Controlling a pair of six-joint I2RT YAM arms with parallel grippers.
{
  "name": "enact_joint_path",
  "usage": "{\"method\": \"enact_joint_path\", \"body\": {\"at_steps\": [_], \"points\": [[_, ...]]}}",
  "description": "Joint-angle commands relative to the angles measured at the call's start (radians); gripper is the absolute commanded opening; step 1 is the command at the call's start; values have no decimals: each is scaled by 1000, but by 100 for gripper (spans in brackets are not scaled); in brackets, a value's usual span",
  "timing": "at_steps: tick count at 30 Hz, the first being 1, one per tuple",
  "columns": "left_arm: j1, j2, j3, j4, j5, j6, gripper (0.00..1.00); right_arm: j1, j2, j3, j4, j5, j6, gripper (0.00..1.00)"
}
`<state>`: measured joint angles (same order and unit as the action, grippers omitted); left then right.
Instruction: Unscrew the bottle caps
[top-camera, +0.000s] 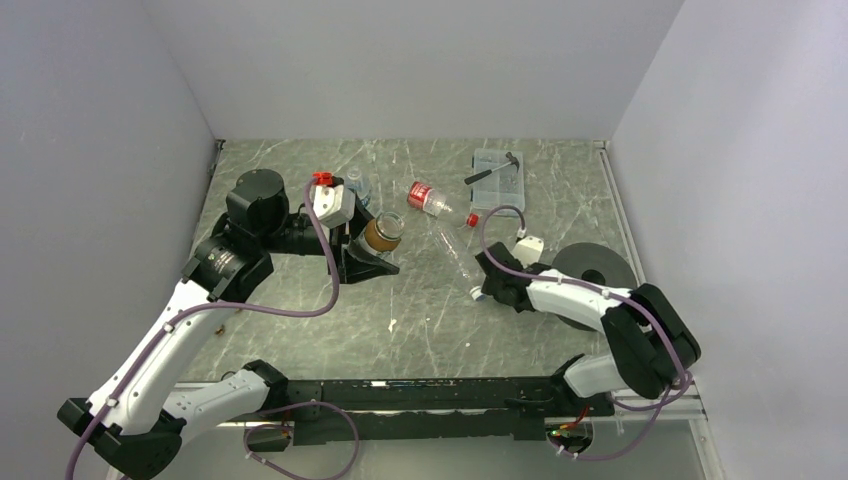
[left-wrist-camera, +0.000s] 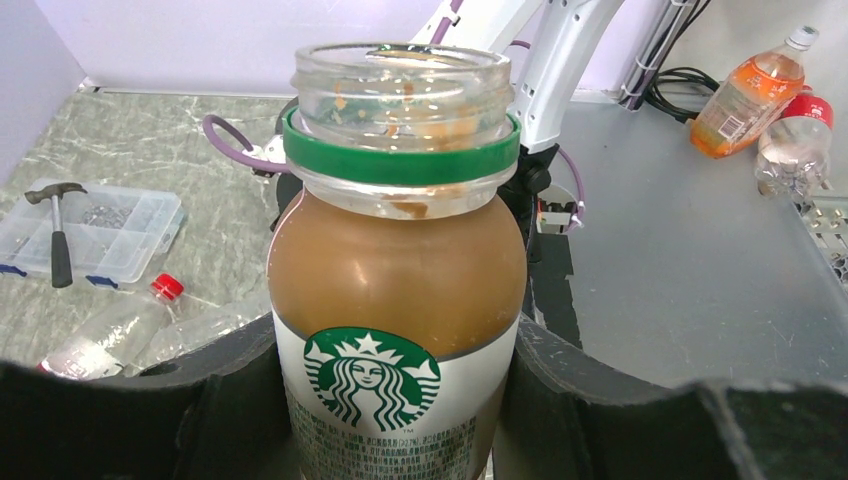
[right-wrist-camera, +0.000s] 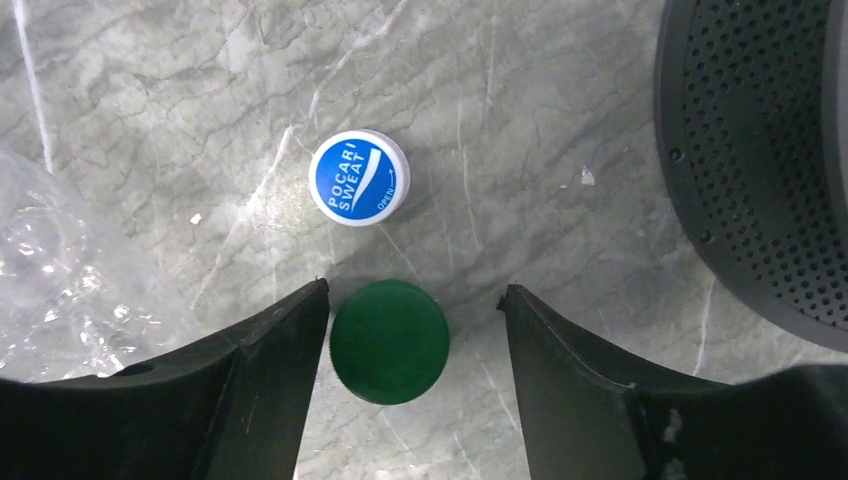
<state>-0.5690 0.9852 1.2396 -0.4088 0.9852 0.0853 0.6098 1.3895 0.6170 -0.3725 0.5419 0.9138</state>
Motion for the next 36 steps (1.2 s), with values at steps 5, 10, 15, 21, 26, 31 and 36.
{"method": "enact_joint_path", "body": {"at_steps": [5,10,15,21,26,31,36], "points": [[-2,-9,-3,49,-12,-9,3,-4,-202,11,-21,15,-51,77],[-1,-13,-15,54,-49,-17,1,-2,-467,101,10,-111,-199,84],[0,-11,-36,63,-129,-36,0,1,-541,314,162,-464,-396,94],[0,-2,-46,74,-161,-54,0,23,-436,510,359,-907,-389,100],[0,-1,-53,81,-170,-63,0,145,-359,609,494,-956,-414,100],[0,0,-47,75,-180,-61,0,262,-257,701,481,-932,-468,98],[0,1,-40,72,-193,-58,0,287,-222,707,480,-914,-463,87]]}}
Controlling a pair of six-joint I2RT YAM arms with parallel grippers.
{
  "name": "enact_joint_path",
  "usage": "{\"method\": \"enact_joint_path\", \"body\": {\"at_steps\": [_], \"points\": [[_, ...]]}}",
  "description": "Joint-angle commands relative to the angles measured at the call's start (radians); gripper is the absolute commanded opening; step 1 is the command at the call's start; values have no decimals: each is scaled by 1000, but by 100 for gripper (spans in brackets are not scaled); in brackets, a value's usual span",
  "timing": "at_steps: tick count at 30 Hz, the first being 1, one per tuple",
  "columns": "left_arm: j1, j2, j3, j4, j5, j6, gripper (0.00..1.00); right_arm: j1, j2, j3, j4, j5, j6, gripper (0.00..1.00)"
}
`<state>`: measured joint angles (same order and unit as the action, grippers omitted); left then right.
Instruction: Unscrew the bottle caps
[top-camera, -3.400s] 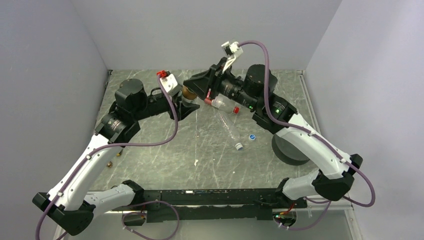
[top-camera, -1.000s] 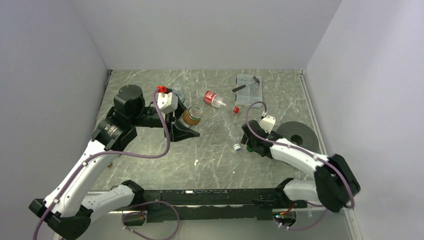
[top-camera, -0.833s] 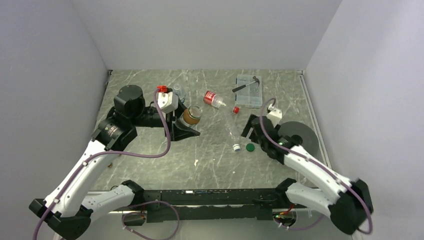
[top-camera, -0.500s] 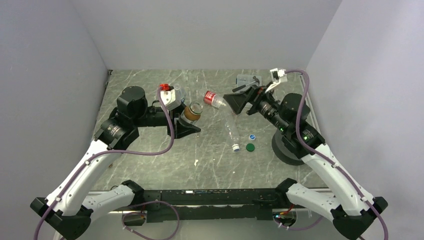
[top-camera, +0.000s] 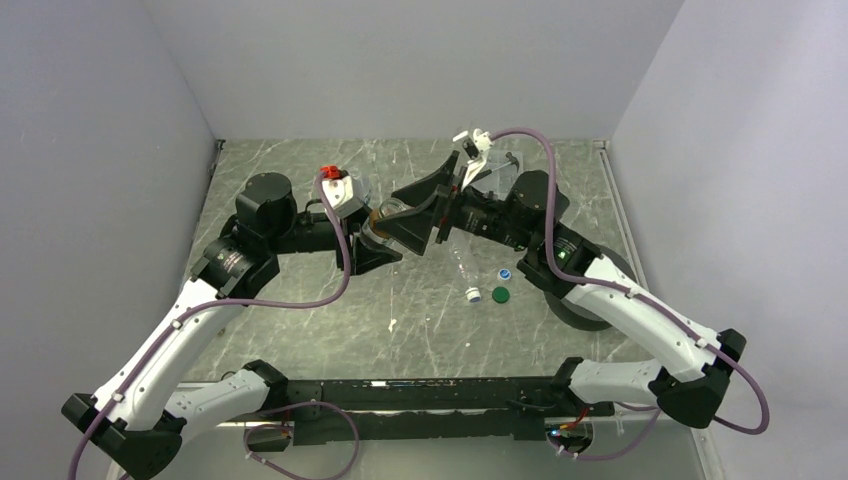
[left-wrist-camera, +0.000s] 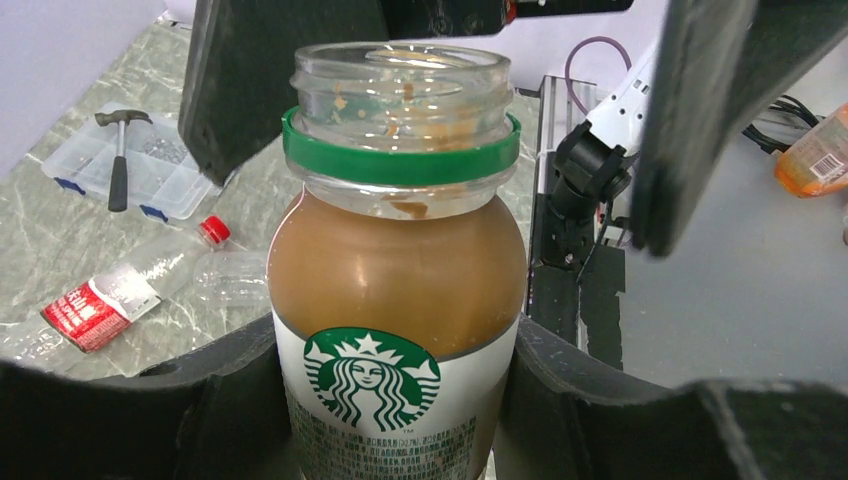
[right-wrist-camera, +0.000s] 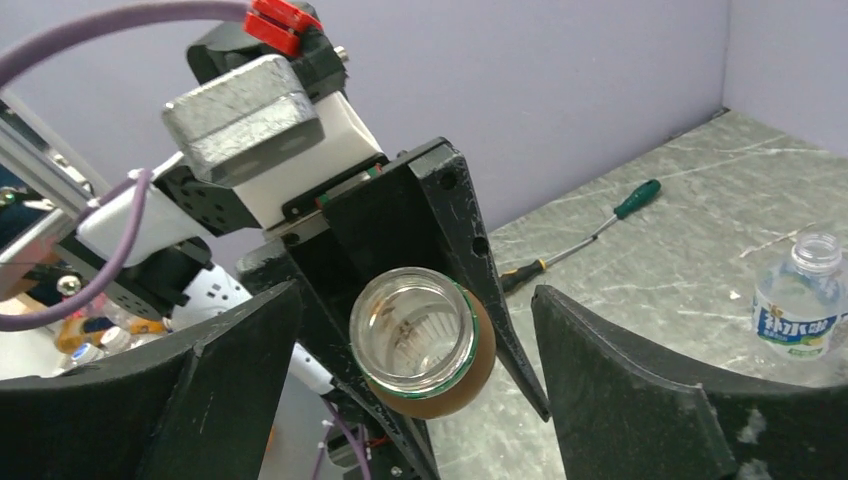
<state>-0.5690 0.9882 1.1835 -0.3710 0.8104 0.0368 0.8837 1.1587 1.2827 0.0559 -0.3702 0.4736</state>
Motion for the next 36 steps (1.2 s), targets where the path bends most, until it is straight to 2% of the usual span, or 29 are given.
{"method": "enact_joint_path", "body": {"at_steps": [1,6,7,8,10,11,12,15,20,26,32,36], "points": [[0,-3,17,37,-20,-9,0,16,18,48,39,7,-25,84],[0,-1,17,42,-24,-20,1,30,53,73,-6,45,-36,56],[0,-1,18,42,-25,-23,8,30,61,76,-12,52,-37,45],[0,0,19,42,-29,-25,15,31,64,78,-19,62,-40,39],[0,0,21,34,-43,-29,53,31,70,79,-36,91,-51,21],[0,1,25,23,-52,-27,82,31,70,77,-47,112,-60,17],[0,1,29,9,-59,-20,97,31,69,75,-51,133,-72,14],[0,-1,49,-58,-103,22,99,31,69,65,-98,189,-123,11],[3,-4,104,-295,-228,88,99,29,94,54,-166,316,-243,6],[64,-33,133,-421,-383,99,99,-2,180,-3,-139,412,-332,4],[237,-8,130,-538,-278,145,99,-33,336,-33,42,420,-357,3],[271,-35,99,-524,-251,150,99,-34,462,13,130,407,-363,4]]}}
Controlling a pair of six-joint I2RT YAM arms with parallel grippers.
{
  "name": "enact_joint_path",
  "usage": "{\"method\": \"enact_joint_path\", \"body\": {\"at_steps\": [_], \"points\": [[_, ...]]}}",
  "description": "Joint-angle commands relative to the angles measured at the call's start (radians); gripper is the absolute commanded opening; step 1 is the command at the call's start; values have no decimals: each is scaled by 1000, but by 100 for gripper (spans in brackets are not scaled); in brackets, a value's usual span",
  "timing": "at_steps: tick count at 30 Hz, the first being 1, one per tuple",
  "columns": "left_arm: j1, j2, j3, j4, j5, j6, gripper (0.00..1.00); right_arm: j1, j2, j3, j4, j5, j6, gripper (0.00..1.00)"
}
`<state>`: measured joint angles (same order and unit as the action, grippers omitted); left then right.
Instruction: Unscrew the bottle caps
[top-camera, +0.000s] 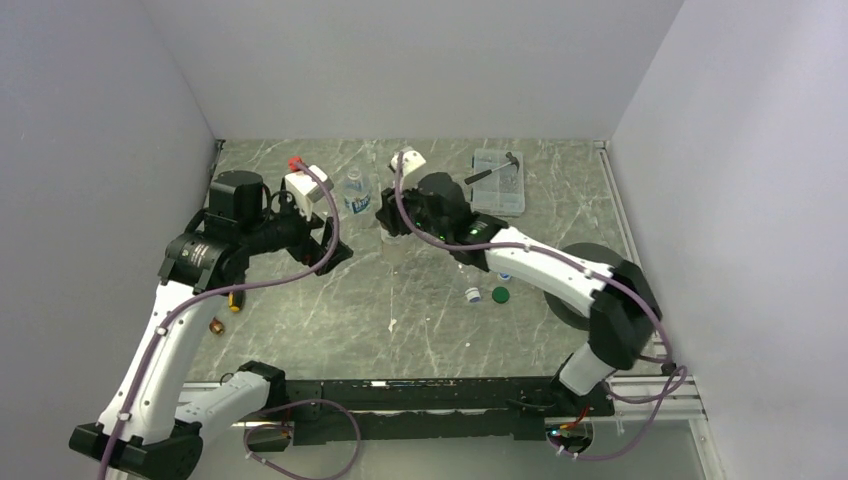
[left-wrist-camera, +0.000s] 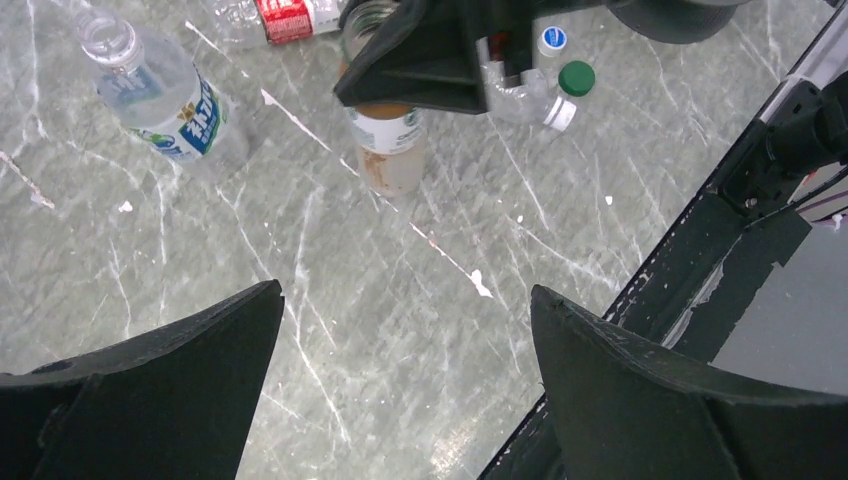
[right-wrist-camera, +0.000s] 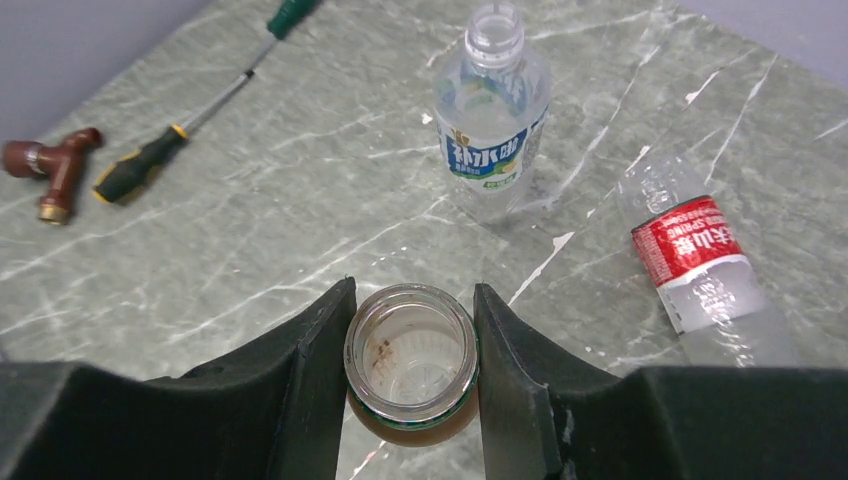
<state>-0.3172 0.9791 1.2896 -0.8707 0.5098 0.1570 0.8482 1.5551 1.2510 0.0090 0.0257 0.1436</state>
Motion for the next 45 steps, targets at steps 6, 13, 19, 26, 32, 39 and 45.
{"method": "enact_joint_path", "body": {"at_steps": [6,13,19,26,32,39,45], "points": [[20,-56,-21,-7,50,51,99,8,204,73,302,9,-6,7],[20,-50,-13,-9,70,31,99,46,320,92,363,62,-12,5],[20,-47,-15,12,84,18,99,68,335,44,396,126,-21,7],[19,-32,-18,42,128,0,99,77,293,-17,405,137,-20,36],[20,-19,-11,62,142,-11,99,77,274,-18,385,132,-19,64],[19,-28,-5,68,142,-17,99,76,257,4,357,113,-22,82],[20,-26,6,91,139,-29,99,74,216,42,303,99,-26,100]]}}
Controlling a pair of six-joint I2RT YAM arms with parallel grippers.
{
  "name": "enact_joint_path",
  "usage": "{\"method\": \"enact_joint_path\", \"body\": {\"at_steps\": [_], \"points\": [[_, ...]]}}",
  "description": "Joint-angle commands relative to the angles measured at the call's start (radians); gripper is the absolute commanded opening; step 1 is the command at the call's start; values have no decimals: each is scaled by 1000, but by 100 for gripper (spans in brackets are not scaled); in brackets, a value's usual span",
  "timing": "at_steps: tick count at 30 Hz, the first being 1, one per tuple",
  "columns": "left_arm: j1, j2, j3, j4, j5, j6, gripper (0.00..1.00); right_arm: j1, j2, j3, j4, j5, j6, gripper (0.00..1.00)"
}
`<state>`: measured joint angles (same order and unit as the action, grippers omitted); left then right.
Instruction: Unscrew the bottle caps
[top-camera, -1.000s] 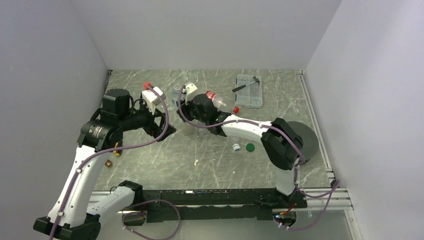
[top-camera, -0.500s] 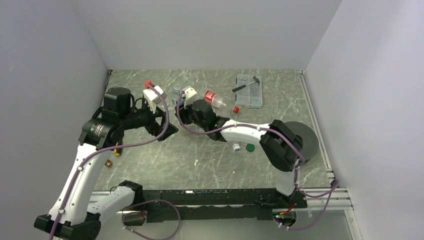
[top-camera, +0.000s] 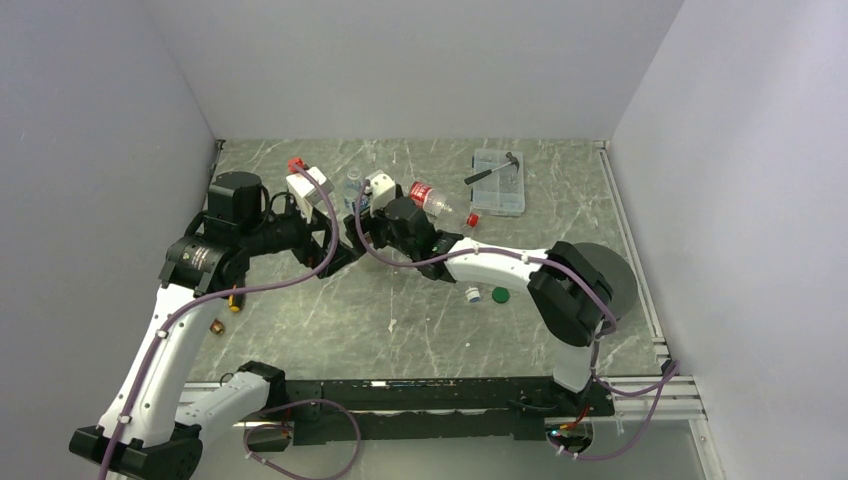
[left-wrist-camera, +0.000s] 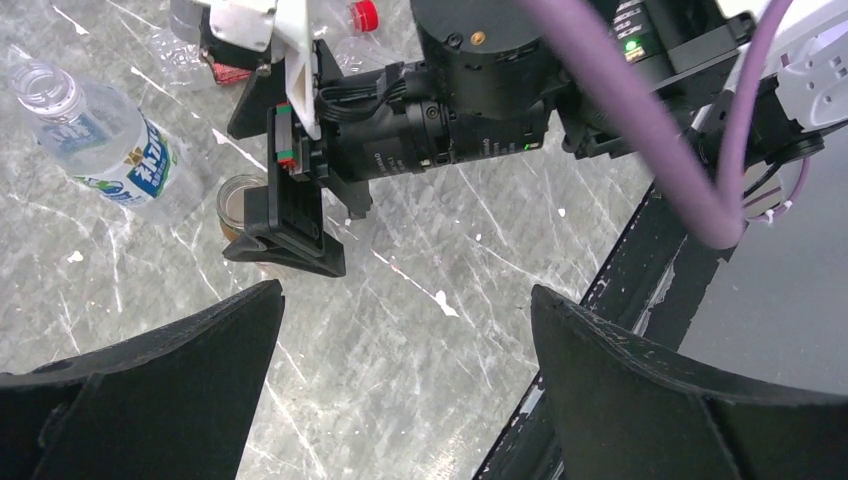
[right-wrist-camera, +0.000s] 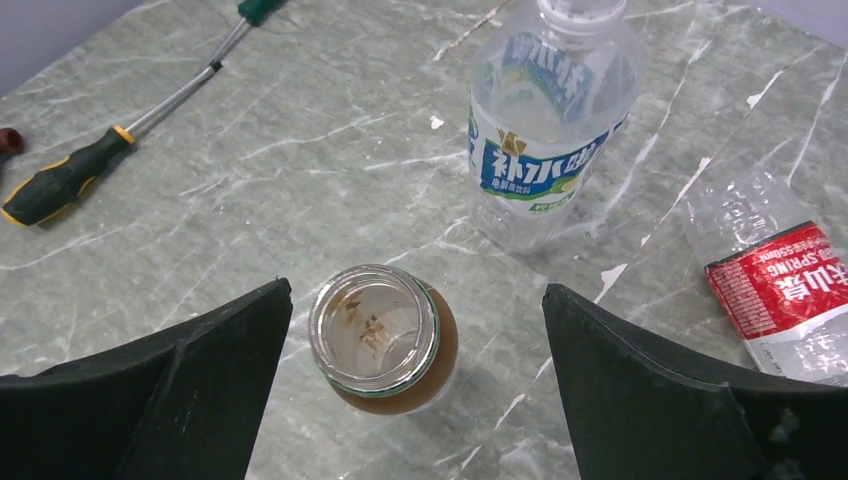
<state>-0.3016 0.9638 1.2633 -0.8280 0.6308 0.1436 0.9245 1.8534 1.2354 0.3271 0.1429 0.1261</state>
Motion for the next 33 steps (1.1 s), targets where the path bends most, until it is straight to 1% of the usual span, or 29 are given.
{"method": "enact_joint_path", "body": {"at_steps": [1,7,9,12,14,15,18,20,25,28,30,33], "points": [[4,-9,33,51,13,-19,99,-3,-90,67,-31,-18,-11,100],[4,-2,49,57,-5,-29,99,-39,-172,97,-96,-12,32,100],[4,-2,53,57,-8,-30,99,-90,-204,93,-118,-32,80,100],[3,2,57,53,-8,-27,99,-209,-220,100,-173,-78,154,100],[3,4,58,54,-3,-28,99,-290,-175,153,-261,-120,175,100],[2,4,56,56,2,-31,99,-336,-140,194,-331,-136,168,100],[3,5,53,61,20,-39,99,-409,5,366,-511,-191,125,100],[3,4,53,60,27,-40,99,-443,86,431,-574,-200,101,100],[2,-5,45,58,66,-36,99,-480,186,463,-564,-222,56,100],[2,-18,29,76,104,-44,99,-486,232,490,-565,-281,33,100],[2,-21,24,79,111,-46,99,-486,252,499,-562,-315,18,100],[2,-15,24,74,102,-40,99,-486,285,524,-583,-312,5,100]]}}
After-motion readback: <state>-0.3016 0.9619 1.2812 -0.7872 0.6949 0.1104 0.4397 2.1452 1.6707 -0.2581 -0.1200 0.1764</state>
